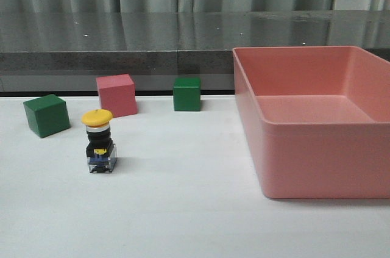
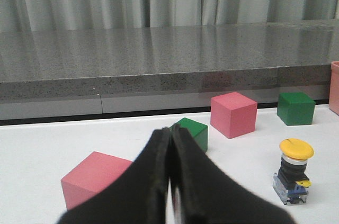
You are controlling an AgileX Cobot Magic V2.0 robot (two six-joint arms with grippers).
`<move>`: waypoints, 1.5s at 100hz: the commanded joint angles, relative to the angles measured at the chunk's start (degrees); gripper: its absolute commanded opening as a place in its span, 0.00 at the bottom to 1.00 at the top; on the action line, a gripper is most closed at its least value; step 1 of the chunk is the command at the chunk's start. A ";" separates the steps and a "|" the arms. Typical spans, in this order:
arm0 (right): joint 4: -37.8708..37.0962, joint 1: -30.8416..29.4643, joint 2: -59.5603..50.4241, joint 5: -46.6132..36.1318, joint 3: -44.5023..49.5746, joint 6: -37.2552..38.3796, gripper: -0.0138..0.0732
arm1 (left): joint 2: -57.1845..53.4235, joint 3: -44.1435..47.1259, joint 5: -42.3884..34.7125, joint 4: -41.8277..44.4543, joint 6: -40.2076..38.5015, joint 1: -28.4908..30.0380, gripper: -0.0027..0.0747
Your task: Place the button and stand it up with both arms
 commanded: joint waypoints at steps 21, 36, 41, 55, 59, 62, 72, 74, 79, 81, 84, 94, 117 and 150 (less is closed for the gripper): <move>0.26 -0.29 0.61 -3.83 -1.41 0.00 0.09 | -1.84 2.64 -5.13 0.15 -0.64 -0.49 0.01; 0.17 -0.29 0.61 -4.11 -1.29 0.00 0.09 | -1.84 2.64 -5.13 0.15 -0.64 -0.49 0.01; 0.17 -0.29 0.61 -5.34 -0.71 0.00 0.09 | -1.84 2.64 -5.13 0.15 -0.64 -0.49 0.01; 0.17 1.13 -0.84 -12.45 4.29 0.17 0.09 | -1.84 2.64 -5.13 0.15 -0.64 -0.49 0.01; -0.28 1.43 -1.50 -15.19 6.29 0.29 0.09 | -1.84 2.64 -5.13 0.15 -0.64 -0.49 0.01; -0.82 1.68 -2.27 -16.94 8.46 0.61 0.09 | -1.84 2.64 -5.13 0.15 -0.64 -0.49 0.01; -4.94 2.49 -5.20 -22.40 14.35 5.30 0.09 | -1.84 2.64 -5.13 0.15 -0.64 -0.49 0.01; -5.82 2.57 -6.04 -22.98 15.48 7.04 0.09 | -1.84 2.64 -5.13 0.15 -0.64 -0.49 0.01; -9.66 2.77 -8.27 -24.58 17.87 11.53 0.09 | -1.84 2.64 -5.13 0.15 -0.64 -0.49 0.01; -10.56 2.77 -9.31 -24.83 18.76 13.41 0.09 | -1.84 2.64 -5.13 0.15 -0.64 -0.49 0.01; -12.48 2.77 -10.63 -25.25 19.84 15.76 0.09 | -1.84 2.64 -5.13 0.15 -0.64 -0.49 0.01; -14.35 2.77 -15.14 -26.42 23.11 21.15 0.09 | -1.84 2.64 -5.13 0.15 -0.64 -0.49 0.01; -13.68 2.77 -20.19 -29.66 26.82 21.32 0.09 | -1.84 2.64 -5.13 0.15 -0.64 -0.49 0.01; -13.68 2.77 -20.19 -28.92 26.82 21.32 0.09 | -1.84 2.64 -5.13 0.15 -0.64 -0.49 0.01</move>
